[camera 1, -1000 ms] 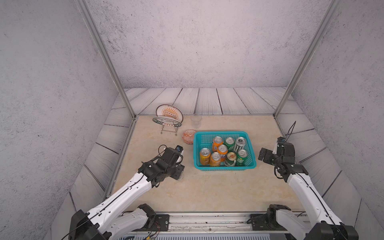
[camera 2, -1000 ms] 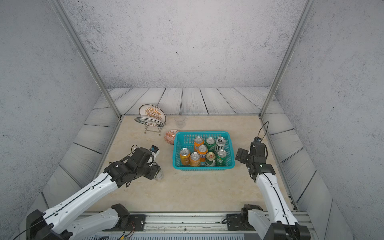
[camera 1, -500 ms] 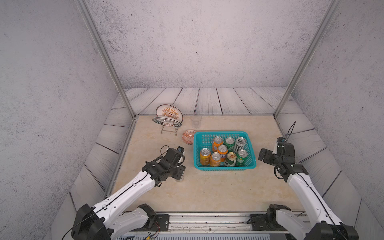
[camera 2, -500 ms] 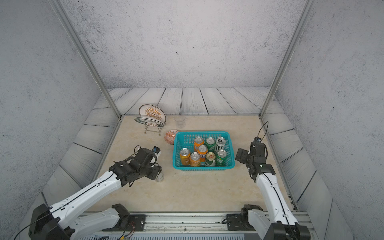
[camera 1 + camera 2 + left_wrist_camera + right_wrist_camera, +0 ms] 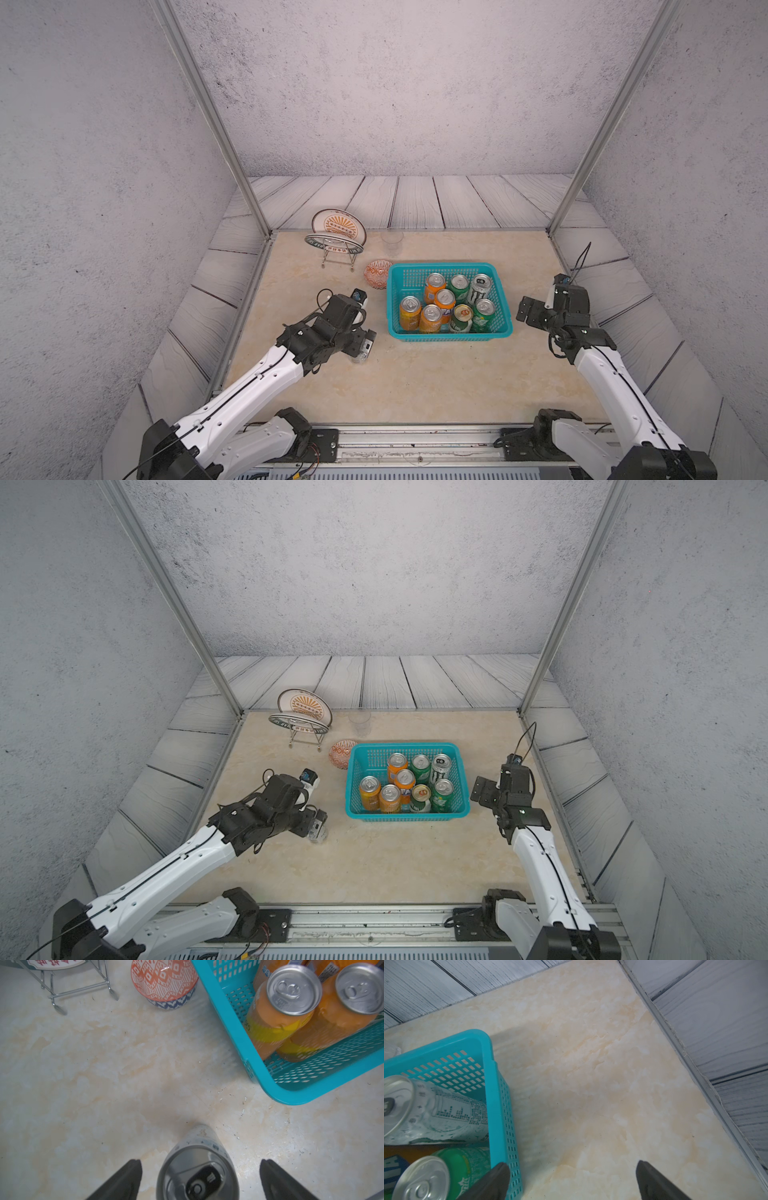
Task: Take out the drinks from the basket
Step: Place the drink at the center of the board, then pick up the drink from the basket.
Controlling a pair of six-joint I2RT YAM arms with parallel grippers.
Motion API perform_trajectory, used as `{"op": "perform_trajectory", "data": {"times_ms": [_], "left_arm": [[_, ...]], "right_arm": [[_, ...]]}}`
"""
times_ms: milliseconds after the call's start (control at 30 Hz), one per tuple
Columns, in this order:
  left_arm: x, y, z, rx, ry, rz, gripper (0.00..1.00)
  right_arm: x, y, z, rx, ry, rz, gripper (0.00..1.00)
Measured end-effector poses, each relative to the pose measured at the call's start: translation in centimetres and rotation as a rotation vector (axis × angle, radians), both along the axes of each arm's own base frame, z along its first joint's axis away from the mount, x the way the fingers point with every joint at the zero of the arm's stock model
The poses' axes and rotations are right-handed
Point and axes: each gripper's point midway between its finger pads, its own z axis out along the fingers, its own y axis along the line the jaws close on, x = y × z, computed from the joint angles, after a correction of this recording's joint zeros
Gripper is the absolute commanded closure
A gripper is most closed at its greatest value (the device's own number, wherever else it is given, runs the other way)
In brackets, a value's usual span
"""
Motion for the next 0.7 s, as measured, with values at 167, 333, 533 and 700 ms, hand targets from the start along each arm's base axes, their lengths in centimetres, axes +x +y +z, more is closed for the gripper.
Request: {"op": "perform_trajectory", "data": {"times_ms": [167, 333, 533, 700], "left_arm": [[0.2, -1.3, 3.9, -0.03, -0.061, -0.096, 0.01], [1.1, -3.7, 7.5, -0.026, -0.103, -0.249, 0.01], [2.8, -6.8, 6.6, 0.045, -0.059, -0.422, 0.01], [4.7, -8.6, 3.4, 0.132, 0.008, -0.519, 0.01]], "right_arm": [[0.0, 0.0, 0.0, 0.0, 0.0, 0.001, 0.01], [0.0, 0.1, 0.0, 0.002, 0.0, 0.004, 0.01], [0.0, 0.1, 0.0, 0.001, 0.0, 0.006, 0.01], [0.0, 0.1, 0.0, 0.001, 0.0, 0.006, 0.01]]}}
